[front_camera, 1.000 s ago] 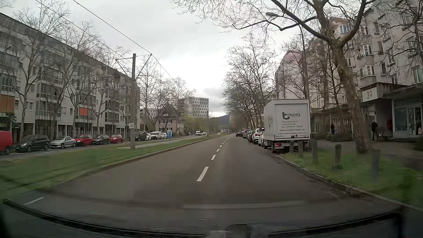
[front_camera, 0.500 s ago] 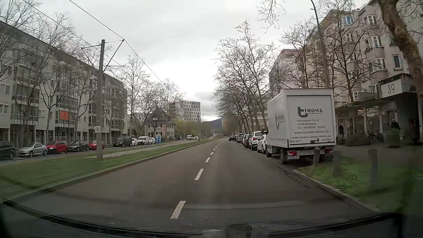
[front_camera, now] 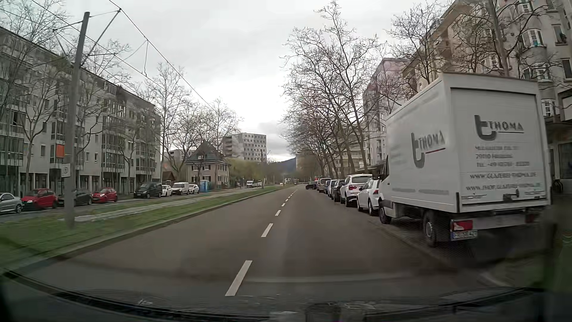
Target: Follow the waypoints while adhering to traffic rules and regulations
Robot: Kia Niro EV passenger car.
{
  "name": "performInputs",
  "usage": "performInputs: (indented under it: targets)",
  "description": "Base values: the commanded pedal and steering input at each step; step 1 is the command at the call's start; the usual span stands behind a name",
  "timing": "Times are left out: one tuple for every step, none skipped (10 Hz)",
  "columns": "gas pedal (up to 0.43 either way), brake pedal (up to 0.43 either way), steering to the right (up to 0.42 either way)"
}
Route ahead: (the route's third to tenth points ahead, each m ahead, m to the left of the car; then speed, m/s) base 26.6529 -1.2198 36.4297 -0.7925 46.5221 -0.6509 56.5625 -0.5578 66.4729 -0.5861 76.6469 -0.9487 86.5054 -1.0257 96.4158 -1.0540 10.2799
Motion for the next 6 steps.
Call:
performInputs:
  targets:
    - [0.189, 0.000, 0.002]
    - [0.189, 0.000, 0.002]
    - [0.189, 0.000, -0.001]
    - [0.177, 0.000, -0.002]
    - [0.177, 0.000, -0.004]
    - [0.177, 0.000, -0.007]
